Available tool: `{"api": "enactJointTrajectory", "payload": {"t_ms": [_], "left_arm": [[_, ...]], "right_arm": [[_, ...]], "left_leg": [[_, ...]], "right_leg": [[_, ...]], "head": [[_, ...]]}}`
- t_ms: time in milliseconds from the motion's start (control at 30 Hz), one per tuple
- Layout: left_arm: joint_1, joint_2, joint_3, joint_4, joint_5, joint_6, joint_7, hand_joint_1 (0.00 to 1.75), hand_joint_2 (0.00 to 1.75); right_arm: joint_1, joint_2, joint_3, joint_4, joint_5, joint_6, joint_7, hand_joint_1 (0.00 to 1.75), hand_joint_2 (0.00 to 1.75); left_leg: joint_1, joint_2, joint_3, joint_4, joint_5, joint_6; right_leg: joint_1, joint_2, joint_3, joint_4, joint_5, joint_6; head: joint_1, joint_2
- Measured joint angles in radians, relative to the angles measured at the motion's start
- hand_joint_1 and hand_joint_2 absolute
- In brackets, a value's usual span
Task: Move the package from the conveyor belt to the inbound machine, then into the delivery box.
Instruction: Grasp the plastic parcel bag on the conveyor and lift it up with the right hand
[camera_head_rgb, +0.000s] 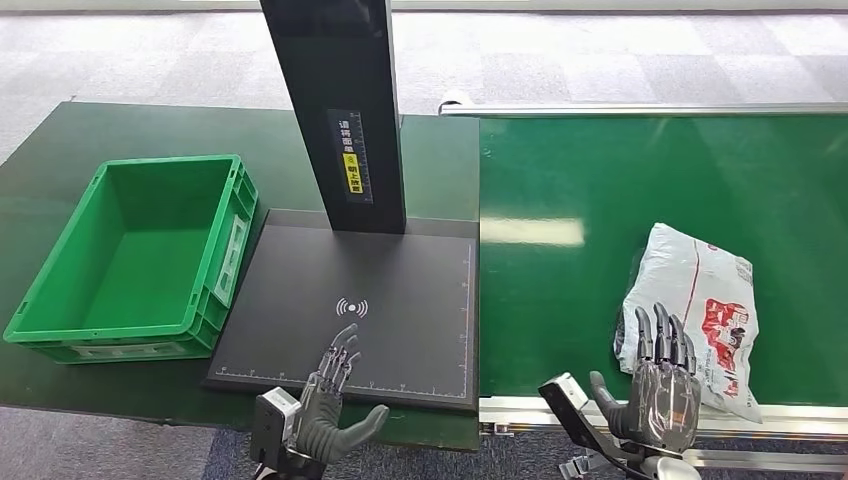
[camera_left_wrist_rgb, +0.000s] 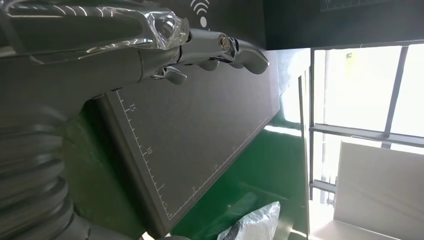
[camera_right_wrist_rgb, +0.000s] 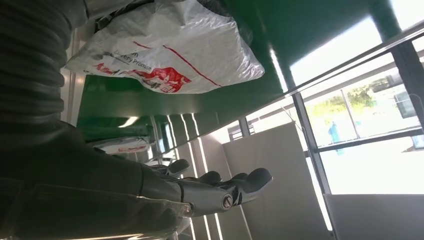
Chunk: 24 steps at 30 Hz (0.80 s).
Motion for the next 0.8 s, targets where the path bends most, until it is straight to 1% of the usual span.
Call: {"api": "enactJointTrajectory", "payload": {"t_ms": [200,267,400,600,800], "left_arm": [[-0.002,-0.002,0.008,0.000,-0.006,-0.009,0.019,0.00,1.75],[-0.002,-0.002,0.008,0.000,-0.007,-0.009,0.019,0.00,1.75],[-0.005,-0.004,0.013,0.000,-0.016,-0.020,0.026,0.00,1.75],[-0.022,-0.005,0.014,0.015,-0.018,-0.040,0.027,0.00,1.75],[-0.032,-0.007,0.014,0.029,-0.019,-0.043,0.026,0.00,1.75]], "right_arm": [[-0.009,0.009,-0.048,0.039,0.053,-0.027,0.010,0.00,1.75],[-0.009,0.009,-0.050,0.041,0.053,-0.029,0.010,0.00,1.75],[-0.015,0.024,-0.134,0.098,0.054,-0.061,-0.004,0.00,1.75],[-0.031,0.036,-0.198,0.140,0.052,-0.080,-0.030,0.00,1.75],[-0.041,0.043,-0.237,0.177,0.049,-0.088,-0.040,0.00,1.75]], "left_leg": [[0.000,0.000,0.000,0.000,0.000,0.000],[0.000,0.000,0.000,0.000,0.000,0.000],[0.000,0.000,0.000,0.000,0.000,0.000],[0.000,0.000,0.000,0.000,0.000,0.000],[-0.001,0.000,0.000,0.000,0.000,0.000]], "right_leg": [[0.000,0.000,0.000,0.000,0.000,0.000],[0.000,0.000,0.000,0.000,0.000,0.000],[-0.001,0.000,0.000,0.000,0.000,0.000],[-0.001,0.000,0.000,0.000,0.000,0.000],[-0.001,0.000,0.000,0.000,0.000,0.000]], "head": [[0.000,0.000],[0.000,0.000],[0.000,0.000],[0.000,0.000],[0.000,0.000]]}}
